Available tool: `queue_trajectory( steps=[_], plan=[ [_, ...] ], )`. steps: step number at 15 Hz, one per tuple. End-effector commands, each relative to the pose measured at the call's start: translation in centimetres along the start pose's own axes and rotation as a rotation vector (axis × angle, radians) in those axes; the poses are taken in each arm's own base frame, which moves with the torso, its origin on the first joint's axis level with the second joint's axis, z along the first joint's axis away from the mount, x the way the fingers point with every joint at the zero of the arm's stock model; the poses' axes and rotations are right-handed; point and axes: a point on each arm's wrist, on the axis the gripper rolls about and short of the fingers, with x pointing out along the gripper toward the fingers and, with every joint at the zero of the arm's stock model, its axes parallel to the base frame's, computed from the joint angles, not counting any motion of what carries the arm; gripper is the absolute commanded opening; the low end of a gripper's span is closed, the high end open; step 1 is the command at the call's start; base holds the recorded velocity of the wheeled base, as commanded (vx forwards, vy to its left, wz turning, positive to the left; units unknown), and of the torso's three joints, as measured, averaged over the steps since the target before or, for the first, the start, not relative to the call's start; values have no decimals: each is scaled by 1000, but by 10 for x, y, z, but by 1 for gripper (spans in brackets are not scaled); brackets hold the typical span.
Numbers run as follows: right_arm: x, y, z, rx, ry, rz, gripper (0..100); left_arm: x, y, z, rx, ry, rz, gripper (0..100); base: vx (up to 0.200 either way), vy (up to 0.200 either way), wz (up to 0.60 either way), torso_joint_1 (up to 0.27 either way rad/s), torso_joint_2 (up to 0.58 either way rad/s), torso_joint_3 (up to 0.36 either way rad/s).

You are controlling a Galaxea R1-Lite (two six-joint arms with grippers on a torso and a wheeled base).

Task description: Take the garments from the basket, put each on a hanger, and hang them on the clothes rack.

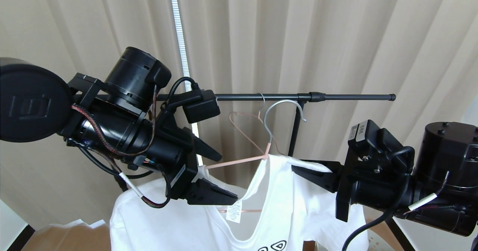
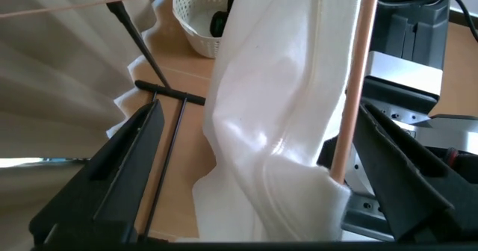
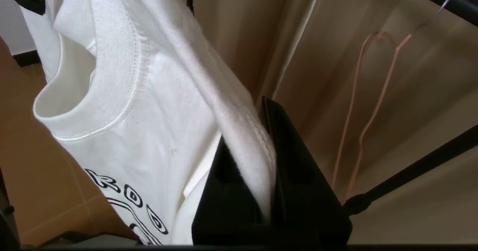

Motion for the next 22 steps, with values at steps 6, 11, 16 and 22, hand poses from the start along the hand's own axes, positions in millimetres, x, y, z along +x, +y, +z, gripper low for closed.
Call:
queue_trajectory(
  steps=[6,11,16,22],
  plan=[
    [1,2,-1,-3,3,9,0,0,0,0,2,1,3,100,0,0,0,0,0,0],
    [3,2,-1,-2,9,4,0,2,-2,-1,4,6,-4,100,0,0,0,0,0,0],
    [2,2,-1,-3,5,2,0,3,-2,-2,2,21,14,0,0,0,0,0,0,0],
    [2,2,0,-2,3,1,0,-3,-6,-2,10,22,38,0,0,0,0,0,0,0]
  ],
)
